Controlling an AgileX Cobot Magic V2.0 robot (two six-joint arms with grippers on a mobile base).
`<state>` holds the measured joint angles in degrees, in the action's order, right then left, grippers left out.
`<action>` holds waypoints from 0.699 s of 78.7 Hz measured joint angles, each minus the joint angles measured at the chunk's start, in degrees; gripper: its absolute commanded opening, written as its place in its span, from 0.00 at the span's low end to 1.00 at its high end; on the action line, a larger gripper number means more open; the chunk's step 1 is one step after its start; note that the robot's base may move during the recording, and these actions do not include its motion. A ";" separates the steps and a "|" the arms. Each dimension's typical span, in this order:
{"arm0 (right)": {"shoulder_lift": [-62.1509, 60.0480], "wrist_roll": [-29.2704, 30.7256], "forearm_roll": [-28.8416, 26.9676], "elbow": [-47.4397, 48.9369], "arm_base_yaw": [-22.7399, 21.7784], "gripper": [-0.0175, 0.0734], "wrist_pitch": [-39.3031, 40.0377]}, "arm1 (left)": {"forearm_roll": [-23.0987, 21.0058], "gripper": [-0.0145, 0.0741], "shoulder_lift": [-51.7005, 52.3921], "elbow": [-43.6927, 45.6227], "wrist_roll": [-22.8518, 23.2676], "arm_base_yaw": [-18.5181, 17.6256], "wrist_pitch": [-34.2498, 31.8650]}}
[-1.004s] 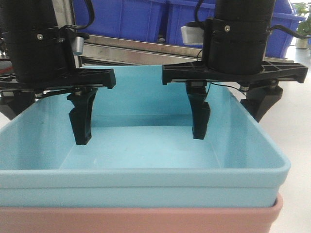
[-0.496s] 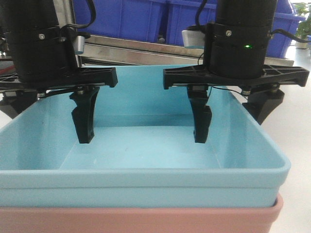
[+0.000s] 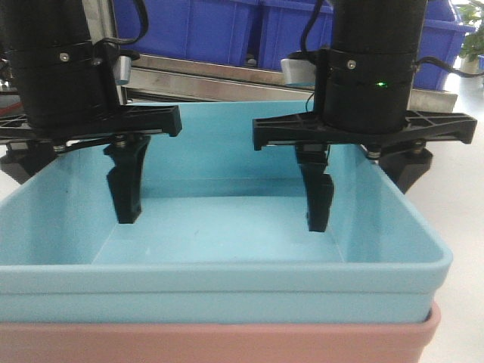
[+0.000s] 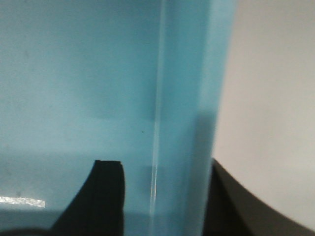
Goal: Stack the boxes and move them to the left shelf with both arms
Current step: 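Close both grippers on the stacked tubs' walls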
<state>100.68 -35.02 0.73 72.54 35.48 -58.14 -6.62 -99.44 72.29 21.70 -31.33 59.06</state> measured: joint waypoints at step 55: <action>0.00 0.00 1.06 -0.09 0.00 0.25 -1.30 | 1.90 0.16 0.00 -0.25 0.34 0.19 0.64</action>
<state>100.68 -35.02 1.79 72.44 35.48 -59.44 -4.72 -99.44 72.04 22.04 -31.13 59.70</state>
